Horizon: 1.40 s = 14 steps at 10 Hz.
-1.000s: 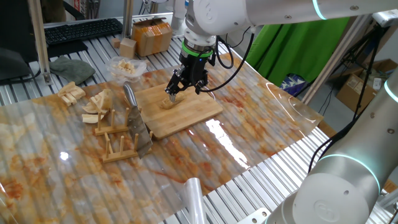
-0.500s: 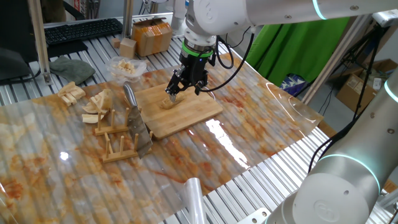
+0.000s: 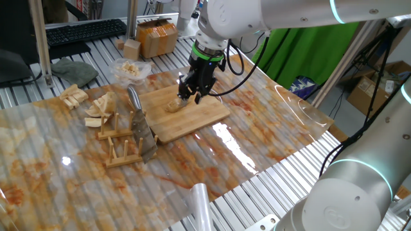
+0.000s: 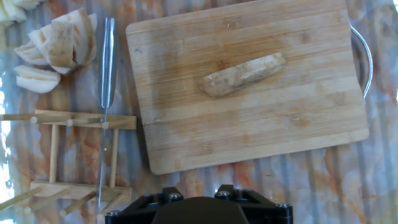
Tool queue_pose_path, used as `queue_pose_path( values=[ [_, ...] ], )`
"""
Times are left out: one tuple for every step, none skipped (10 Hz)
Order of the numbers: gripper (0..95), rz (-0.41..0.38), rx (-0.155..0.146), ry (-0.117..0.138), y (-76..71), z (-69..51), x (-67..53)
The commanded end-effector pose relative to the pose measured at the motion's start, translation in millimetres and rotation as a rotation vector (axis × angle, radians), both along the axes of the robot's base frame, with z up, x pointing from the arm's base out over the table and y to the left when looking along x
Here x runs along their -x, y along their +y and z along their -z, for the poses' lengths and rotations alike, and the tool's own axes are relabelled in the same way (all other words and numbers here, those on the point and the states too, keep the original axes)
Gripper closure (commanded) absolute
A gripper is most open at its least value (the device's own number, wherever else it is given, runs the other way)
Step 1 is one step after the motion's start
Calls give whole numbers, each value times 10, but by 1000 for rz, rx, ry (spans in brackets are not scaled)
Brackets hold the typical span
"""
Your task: Slice the lotus root
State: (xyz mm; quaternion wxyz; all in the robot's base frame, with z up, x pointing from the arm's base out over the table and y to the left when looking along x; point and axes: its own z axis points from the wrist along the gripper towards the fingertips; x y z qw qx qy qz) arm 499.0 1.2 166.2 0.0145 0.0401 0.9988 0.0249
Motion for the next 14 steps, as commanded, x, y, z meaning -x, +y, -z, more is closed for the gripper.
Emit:
queue_pose_path(
  values=[
    [950, -2, -4, -1, 0, -6, 5],
    [950, 0, -6, -1, 1, -5, 4],
    [950, -1, -6, -2, 2, -4, 4],
    [950, -1, -7, -1, 2, -4, 4],
    [950, -1, -7, -1, 9, 0, 3],
    [950, 1, -7, -1, 12, 1, 3],
    [950, 9, -7, 1, 16, 8, 0],
    [950, 21, -7, 2, 28, 22, -4],
    [950, 29, -6, 2, 42, 36, -8],
    [950, 43, -5, 3, 74, 66, -18],
    [760, 58, -4, 4, 114, 105, -32],
    [760, 70, -5, 4, 152, 140, -47],
    [760, 75, -6, 5, 184, 163, -59],
    [760, 86, -9, 5, 229, 192, -77]
  ],
)
